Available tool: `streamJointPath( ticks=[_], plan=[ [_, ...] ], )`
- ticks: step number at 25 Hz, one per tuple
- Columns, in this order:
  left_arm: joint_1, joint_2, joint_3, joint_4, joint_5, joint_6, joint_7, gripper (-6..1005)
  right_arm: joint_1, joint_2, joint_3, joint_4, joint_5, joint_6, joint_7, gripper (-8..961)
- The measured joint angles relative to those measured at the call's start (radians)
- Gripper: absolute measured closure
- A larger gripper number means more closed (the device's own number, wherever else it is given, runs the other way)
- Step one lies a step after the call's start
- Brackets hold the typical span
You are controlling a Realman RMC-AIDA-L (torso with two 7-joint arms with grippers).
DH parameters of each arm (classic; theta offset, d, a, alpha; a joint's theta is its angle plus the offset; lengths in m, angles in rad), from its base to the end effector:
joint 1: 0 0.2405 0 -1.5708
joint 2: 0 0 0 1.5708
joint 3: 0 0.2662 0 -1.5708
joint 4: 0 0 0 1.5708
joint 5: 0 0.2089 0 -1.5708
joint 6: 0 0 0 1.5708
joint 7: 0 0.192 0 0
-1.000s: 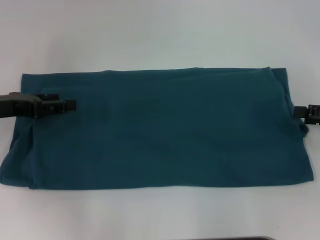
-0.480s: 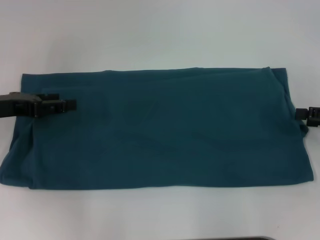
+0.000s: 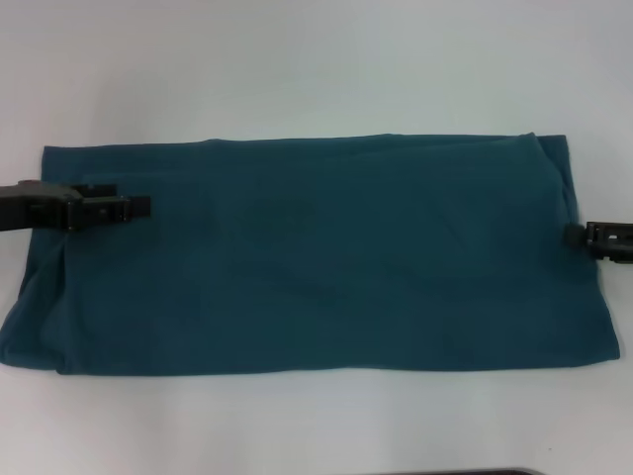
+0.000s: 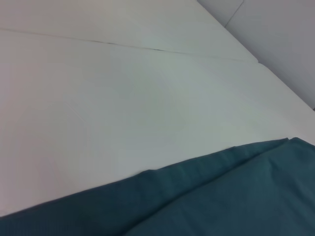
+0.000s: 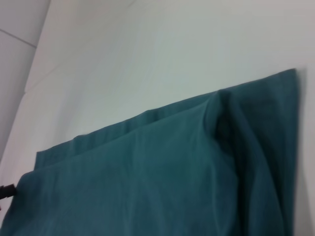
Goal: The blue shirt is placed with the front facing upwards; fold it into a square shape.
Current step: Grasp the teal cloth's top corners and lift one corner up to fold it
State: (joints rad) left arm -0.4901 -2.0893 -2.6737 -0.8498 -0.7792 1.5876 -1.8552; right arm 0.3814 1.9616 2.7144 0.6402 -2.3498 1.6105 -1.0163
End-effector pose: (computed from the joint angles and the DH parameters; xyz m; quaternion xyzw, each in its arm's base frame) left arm -0.3148 0.3373 -0.0125 -0.8672 -0.4496 -0.1484 0.1543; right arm 0.3719 0.2884 0.0048 -0.7349 0.6456 0.1744 0.1127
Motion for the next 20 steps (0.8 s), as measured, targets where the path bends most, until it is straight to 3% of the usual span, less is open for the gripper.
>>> streamJointPath(
  ticks=[20],
  plan=[
    [0.0, 0.0, 0.0, 0.001, 0.0, 0.0, 0.008, 275, 0.039, 0.015, -0.062, -0.02, 0.003, 0.016, 0.007, 162]
  ],
)
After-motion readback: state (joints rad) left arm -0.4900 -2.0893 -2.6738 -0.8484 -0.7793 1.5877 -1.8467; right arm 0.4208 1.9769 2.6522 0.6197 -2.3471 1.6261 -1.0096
